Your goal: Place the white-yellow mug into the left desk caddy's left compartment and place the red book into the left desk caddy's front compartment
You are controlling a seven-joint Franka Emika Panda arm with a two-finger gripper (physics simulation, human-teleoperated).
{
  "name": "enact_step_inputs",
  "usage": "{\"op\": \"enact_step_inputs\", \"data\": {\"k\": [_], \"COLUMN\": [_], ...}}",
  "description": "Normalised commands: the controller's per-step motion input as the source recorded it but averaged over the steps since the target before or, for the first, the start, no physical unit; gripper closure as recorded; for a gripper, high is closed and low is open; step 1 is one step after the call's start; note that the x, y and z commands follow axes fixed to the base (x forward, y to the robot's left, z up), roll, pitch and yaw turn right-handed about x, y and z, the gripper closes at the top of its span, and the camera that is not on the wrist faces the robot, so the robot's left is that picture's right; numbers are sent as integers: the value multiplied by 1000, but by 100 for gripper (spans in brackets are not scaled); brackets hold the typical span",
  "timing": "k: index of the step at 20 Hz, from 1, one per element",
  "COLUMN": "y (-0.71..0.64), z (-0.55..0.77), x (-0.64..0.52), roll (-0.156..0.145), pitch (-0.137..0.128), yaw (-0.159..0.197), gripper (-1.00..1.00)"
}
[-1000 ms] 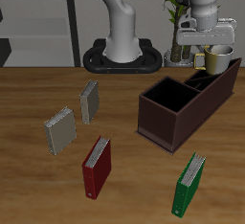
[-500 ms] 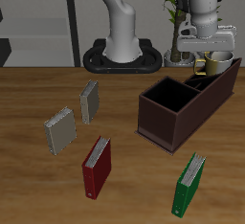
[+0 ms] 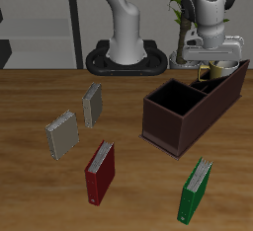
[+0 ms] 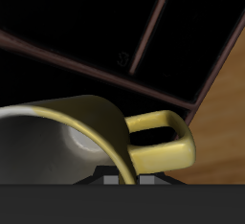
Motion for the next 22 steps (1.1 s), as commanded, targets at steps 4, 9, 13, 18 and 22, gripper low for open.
{"op": "enact_step_inputs", "data": {"k": [4,9,13,18,22], "y": [130,58,223,-10,-367], "z": [-184,33,228,570,415], "x": [-55,-18,-167,-144,154], "roll": [90,31,78,-13,-85], "pitch": [78,33,-17,-137,-62], "yaw": [15,-26,22,52,46], "gripper": [-100,-100,-100,-100,-100]}}
